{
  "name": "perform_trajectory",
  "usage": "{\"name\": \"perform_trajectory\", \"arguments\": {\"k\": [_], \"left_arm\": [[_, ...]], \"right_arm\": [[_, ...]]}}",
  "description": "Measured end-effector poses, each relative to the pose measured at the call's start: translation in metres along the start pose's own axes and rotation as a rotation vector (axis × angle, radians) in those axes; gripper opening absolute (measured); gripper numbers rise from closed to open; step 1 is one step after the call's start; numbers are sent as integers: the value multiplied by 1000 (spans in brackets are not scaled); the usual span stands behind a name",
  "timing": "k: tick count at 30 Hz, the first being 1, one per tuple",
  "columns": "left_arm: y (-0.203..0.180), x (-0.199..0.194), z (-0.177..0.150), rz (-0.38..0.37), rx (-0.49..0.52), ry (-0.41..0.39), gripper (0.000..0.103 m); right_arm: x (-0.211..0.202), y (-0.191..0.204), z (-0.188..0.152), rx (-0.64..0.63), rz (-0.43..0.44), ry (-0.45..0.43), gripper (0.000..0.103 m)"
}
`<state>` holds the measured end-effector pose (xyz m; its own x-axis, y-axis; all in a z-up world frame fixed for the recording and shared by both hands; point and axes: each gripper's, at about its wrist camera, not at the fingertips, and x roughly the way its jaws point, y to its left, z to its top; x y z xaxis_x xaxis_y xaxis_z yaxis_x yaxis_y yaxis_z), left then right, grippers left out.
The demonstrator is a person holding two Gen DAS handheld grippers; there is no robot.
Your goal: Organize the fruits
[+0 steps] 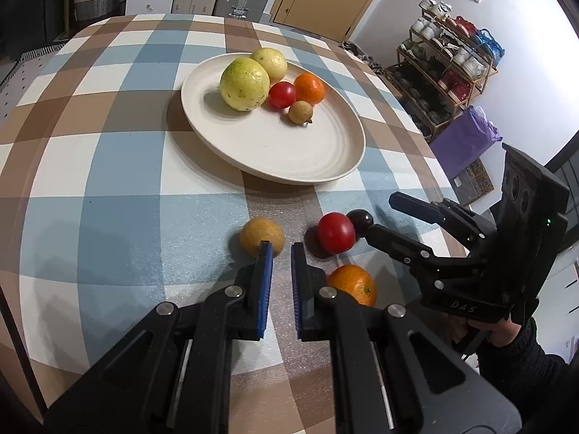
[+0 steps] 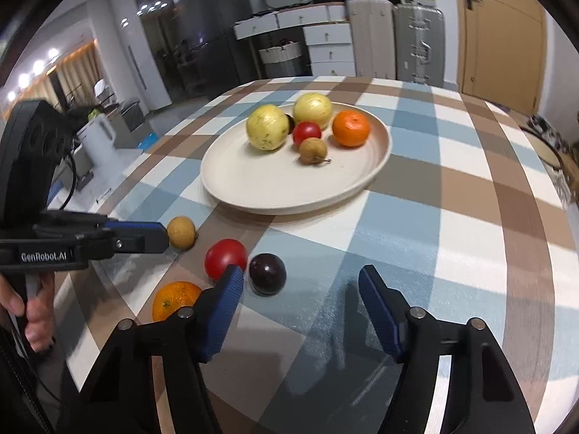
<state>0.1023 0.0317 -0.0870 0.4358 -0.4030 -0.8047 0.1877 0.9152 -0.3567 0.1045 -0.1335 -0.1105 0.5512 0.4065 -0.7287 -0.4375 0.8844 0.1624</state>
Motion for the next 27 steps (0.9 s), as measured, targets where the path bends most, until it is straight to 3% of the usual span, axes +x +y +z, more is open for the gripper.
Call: {"name": "perform_trajectory", "arguments": {"k": [11,14,16,18,27], "left_arm": [[7,-2,2,-13,-16,-12,6],[3,-2,4,-11,-3,-10,19],[2,-2,5,9,-1,-17,37],[2,-2,6,16,-1,-22,43],[-2,6,13,51,19,3,45]], "right_arm": [[17,12,4,-60,-2,53,40],[17,13,4,-62,25,52,28],[17,15,4,-70,31,53,23],[17,17,4,-77,25,53,23],[11,12,3,-43,35,37,23]]}}
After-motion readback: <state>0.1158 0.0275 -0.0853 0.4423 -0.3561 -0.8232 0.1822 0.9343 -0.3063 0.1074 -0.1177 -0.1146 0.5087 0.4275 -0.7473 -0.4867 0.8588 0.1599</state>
